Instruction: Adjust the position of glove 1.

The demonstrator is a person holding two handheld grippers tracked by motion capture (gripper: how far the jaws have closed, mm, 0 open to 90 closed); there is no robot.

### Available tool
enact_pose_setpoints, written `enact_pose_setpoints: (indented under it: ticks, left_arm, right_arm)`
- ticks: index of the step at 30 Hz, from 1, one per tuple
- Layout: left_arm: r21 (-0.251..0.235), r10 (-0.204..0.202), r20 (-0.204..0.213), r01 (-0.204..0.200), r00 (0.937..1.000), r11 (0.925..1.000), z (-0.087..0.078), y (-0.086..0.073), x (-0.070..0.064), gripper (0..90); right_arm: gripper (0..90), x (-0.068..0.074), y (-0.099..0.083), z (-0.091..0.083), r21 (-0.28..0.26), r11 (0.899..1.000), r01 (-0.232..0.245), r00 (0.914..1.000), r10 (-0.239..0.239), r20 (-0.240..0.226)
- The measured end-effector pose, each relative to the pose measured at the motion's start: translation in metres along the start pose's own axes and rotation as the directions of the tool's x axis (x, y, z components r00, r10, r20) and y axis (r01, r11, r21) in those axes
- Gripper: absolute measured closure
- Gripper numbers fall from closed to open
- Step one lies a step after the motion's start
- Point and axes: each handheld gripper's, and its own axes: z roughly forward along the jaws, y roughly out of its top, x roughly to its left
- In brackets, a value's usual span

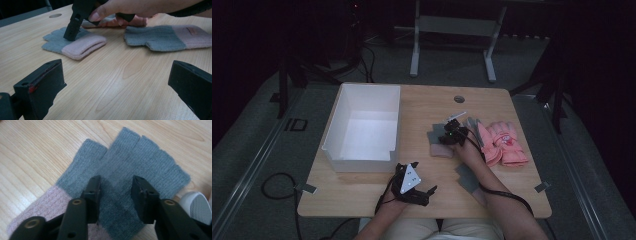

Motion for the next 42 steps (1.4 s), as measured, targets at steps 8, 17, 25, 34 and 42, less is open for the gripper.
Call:
enact_pose_setpoints:
  ticks: [8,17,25,34,42]
  left_arm:
    - [-0.002,-0.008,0.0,0.008,1.0,1.0,0.0,0.0,0.001,0.1]
    - [-0.013,-0.014,-0.005,0.014,0.9999,0.9998,-0.002,-0.001,0.002,0.1]
    - [-0.027,-0.022,0.0,0.022,0.9998,0.9994,-0.003,-0.002,0.003,0.1]
    - [-0.027,-0.003,0.003,0.003,1.0,0.9996,-0.003,-0.002,0.001,0.1]
    - [-0.029,-0.001,0.002,0.001,1.0,0.9996,-0.003,-0.002,0.001,0.1]
  right_arm:
    - [80.9,0.003,0.007,-0.001,0.033,0.999,-0.033,0.9995,0.033,-0.004]
    - [84.4,0.025,0.016,-0.067,-0.09,0.996,0.001,0.9958,-0.01,-0.092]
    - [84.3,0.062,-0.027,-0.095,-0.13,0.99,-0.047,0.9907,0.03,-0.133]
    - [84.1,0.09,-0.07,-0.061,-0.034,0.994,-0.107,0.9856,0.102,-0.135]
    - [81.1,0.095,-0.077,-0.054,-0.032,0.992,-0.126,0.9839,0.121,-0.132]
